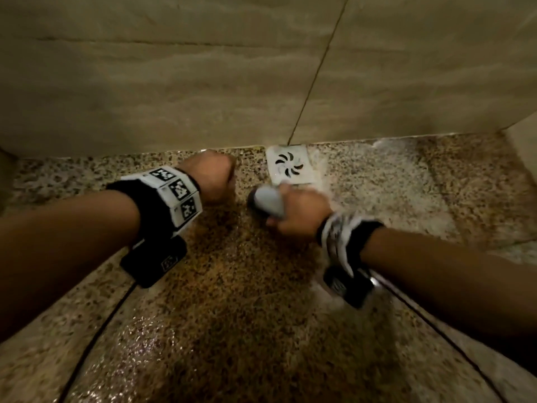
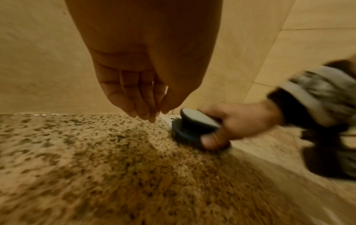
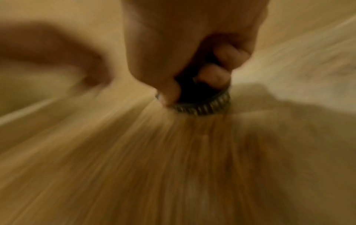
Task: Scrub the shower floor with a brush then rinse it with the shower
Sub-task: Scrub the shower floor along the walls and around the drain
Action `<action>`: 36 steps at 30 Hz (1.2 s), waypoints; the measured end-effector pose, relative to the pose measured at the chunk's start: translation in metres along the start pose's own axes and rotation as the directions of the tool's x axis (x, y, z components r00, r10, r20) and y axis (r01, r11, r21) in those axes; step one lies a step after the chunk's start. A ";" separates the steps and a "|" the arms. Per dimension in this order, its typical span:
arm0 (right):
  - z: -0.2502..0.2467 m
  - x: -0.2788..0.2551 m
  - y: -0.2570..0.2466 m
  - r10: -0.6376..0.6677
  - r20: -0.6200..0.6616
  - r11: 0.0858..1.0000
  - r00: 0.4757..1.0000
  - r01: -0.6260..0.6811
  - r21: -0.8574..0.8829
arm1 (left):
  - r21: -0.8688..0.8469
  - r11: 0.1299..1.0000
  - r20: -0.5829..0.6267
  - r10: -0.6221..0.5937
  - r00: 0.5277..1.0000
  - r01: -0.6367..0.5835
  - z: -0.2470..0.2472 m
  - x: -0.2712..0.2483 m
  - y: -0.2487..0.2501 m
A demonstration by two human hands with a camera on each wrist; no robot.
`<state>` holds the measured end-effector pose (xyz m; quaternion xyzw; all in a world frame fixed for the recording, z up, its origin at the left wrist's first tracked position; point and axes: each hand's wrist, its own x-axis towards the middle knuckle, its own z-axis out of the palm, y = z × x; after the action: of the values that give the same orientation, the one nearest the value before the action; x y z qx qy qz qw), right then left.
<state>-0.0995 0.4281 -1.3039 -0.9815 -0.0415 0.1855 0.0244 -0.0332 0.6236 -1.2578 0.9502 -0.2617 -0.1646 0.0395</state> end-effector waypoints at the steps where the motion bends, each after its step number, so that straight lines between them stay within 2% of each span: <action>1: 0.004 -0.015 -0.008 -0.110 0.071 0.994 0.991 0.110 0.011 | 0.014 1.000 -0.003 -0.008 1.000 0.008 -0.001 -0.002 -0.007; 2: 0.002 -0.016 -0.006 -0.164 0.104 0.986 0.981 0.167 -0.013 | 0.024 0.999 0.002 -0.026 1.000 0.025 -0.001 -0.006 -0.014; 3: -0.005 -0.005 0.002 -0.150 0.086 0.986 0.985 0.155 -0.066 | 0.029 0.998 0.013 -0.050 0.999 0.049 -0.001 -0.009 -0.021; 4: -0.016 0.015 0.011 -0.053 0.051 0.991 0.997 0.059 -0.124 | 0.037 0.997 0.017 -0.068 0.998 0.067 0.000 -0.012 -0.025; 6: -0.036 0.039 0.020 0.091 -0.037 0.987 0.995 -0.095 -0.133 | 0.058 0.994 0.024 -0.090 0.996 0.089 -0.001 -0.015 -0.028; 7: -0.037 0.038 0.015 0.083 -0.032 0.990 0.996 -0.086 -0.111 | 0.054 0.994 0.035 -0.098 0.995 0.096 -0.001 -0.017 -0.027; 9: -0.020 0.011 -0.005 -0.104 0.042 0.990 0.994 0.107 -0.094 | 0.038 0.995 0.040 -0.094 0.995 0.092 -0.003 -0.017 -0.023; 10: -0.010 -0.007 -0.015 -0.201 0.116 0.975 0.973 0.210 -0.076 | 0.034 0.996 0.042 -0.083 0.996 0.081 -0.005 -0.017 -0.021; 11: -0.004 -0.012 -0.015 -0.243 0.124 0.965 0.962 0.253 -0.066 | 0.031 0.997 0.046 -0.070 0.997 0.068 -0.006 -0.016 -0.020; 12: -0.006 -0.008 -0.010 -0.224 0.066 0.970 0.972 0.229 -0.077 | 0.024 0.998 0.050 -0.064 0.997 0.063 -0.006 -0.017 -0.020; 14: -0.023 0.024 0.001 -0.055 -0.045 0.981 0.997 0.046 -0.190 | 0.034 0.997 0.047 -0.066 0.997 0.064 -0.006 -0.017 -0.018; 16: -0.043 0.045 0.005 0.021 -0.123 0.964 0.992 -0.052 -0.260 | 0.061 0.996 0.052 -0.061 0.997 0.058 -0.006 -0.018 -0.015; 18: -0.039 0.035 -0.007 -0.058 -0.068 0.980 0.996 0.043 -0.196 | 0.061 0.997 0.047 -0.053 0.997 0.050 -0.009 -0.020 -0.013; 19: -0.031 0.019 -0.017 -0.155 -0.019 0.980 0.988 0.151 -0.130 | 0.055 0.997 0.031 -0.048 0.998 0.046 -0.011 -0.021 -0.014; 20: -0.022 -0.002 -0.029 -0.280 0.043 0.955 0.959 0.282 -0.087 | 0.048 0.998 0.014 -0.041 0.999 0.041 -0.013 -0.023 -0.016; 22: -0.002 -0.045 -0.047 -0.519 0.201 0.839 0.831 0.540 -0.067 | 0.047 0.998 -0.002 -0.041 0.999 0.041 -0.015 -0.026 -0.023; 23: 0.005 -0.057 -0.052 -0.579 0.245 0.791 0.778 0.609 -0.065 | 0.055 0.998 0.004 -0.045 0.999 0.044 -0.014 -0.028 -0.025; 24: 0.011 -0.060 -0.052 -0.578 0.229 0.794 0.783 0.605 -0.065 | 0.067 0.997 0.030 -0.051 0.998 0.048 -0.012 -0.031 -0.026; 25: 0.010 -0.054 -0.047 -0.515 0.174 0.843 0.840 0.532 -0.075 | 0.083 0.995 0.068 -0.055 0.996 0.049 -0.008 -0.033 -0.026; 27: 0.000 -0.024 -0.027 -0.251 0.064 0.959 0.966 0.257 -0.117 | 0.116 0.992 0.125 -0.062 0.990 0.048 -0.001 -0.038 -0.023; 29: -0.017 0.013 0.003 -0.001 -0.038 0.990 0.999 -0.005 -0.142 | 0.134 0.990 0.148 -0.063 0.987 0.043 0.001 -0.040 -0.019; 30: -0.026 0.027 0.014 0.084 -0.074 0.981 0.994 -0.095 -0.169 | 0.138 0.990 0.142 -0.062 0.988 0.042 0.000 -0.038 -0.019; 31: -0.033 0.033 0.016 0.116 -0.087 0.974 0.989 -0.131 -0.185 | 0.139 0.990 0.124 -0.058 0.991 0.040 -0.002 -0.036 -0.020; 33: -0.032 0.024 0.001 0.032 -0.079 0.987 0.996 -0.044 -0.157 | 0.124 0.991 0.080 -0.057 0.995 0.047 -0.007 -0.033 -0.024; 34: -0.026 0.011 -0.016 -0.066 -0.053 0.990 0.996 0.058 -0.132 | 0.113 0.991 0.059 -0.073 0.996 0.066 -0.009 -0.033 -0.028; 35: -0.018 -0.009 -0.035 -0.209 -0.001 0.970 0.978 0.207 -0.126 | 0.103 0.991 0.043 -0.088 0.995 0.083 -0.011 -0.033 -0.031; 36: -0.009 -0.033 -0.054 -0.371 0.106 0.914 0.922 0.383 -0.131 | 0.099 0.990 0.033 -0.101 0.994 0.097 -0.010 -0.034 -0.035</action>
<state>-0.1301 0.4787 -1.2800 -0.9459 -0.2447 0.2123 -0.0154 -0.0405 0.6714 -1.2436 0.9595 -0.2225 -0.1715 -0.0200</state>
